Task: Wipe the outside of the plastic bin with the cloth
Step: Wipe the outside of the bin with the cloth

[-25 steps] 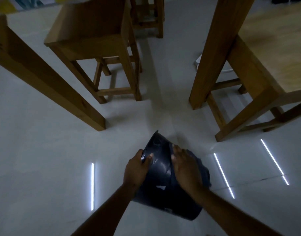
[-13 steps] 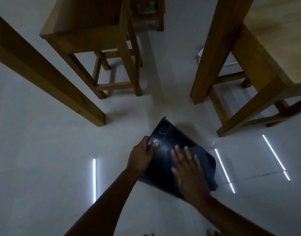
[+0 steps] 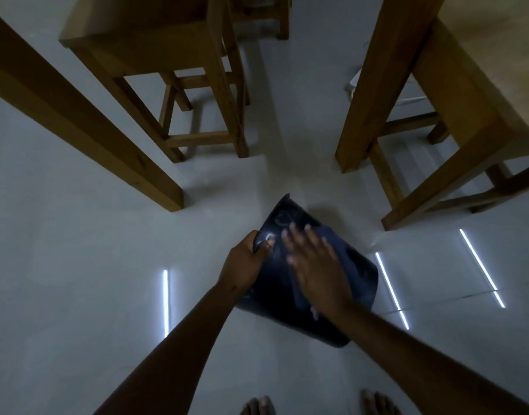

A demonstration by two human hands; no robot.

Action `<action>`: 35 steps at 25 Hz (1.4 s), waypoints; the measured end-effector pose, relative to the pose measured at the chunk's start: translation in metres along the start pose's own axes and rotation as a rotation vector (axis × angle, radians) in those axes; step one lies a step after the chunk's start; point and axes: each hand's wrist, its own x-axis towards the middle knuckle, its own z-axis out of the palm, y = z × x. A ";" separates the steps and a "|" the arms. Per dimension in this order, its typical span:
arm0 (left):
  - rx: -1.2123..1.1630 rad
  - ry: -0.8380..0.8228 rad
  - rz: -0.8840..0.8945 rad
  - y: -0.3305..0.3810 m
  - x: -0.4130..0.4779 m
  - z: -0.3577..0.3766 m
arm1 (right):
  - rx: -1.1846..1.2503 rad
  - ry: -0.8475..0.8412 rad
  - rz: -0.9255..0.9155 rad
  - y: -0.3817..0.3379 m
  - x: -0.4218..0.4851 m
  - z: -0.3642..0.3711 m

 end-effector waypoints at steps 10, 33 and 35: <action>-0.077 -0.018 -0.005 -0.017 -0.016 -0.001 | 0.031 -0.064 0.094 0.025 0.005 -0.010; 0.127 0.099 0.076 -0.003 0.000 -0.012 | 0.201 -0.001 0.329 0.029 0.019 -0.008; 0.150 0.111 0.067 0.000 0.003 -0.011 | 0.119 -0.021 0.199 -0.008 -0.023 0.001</action>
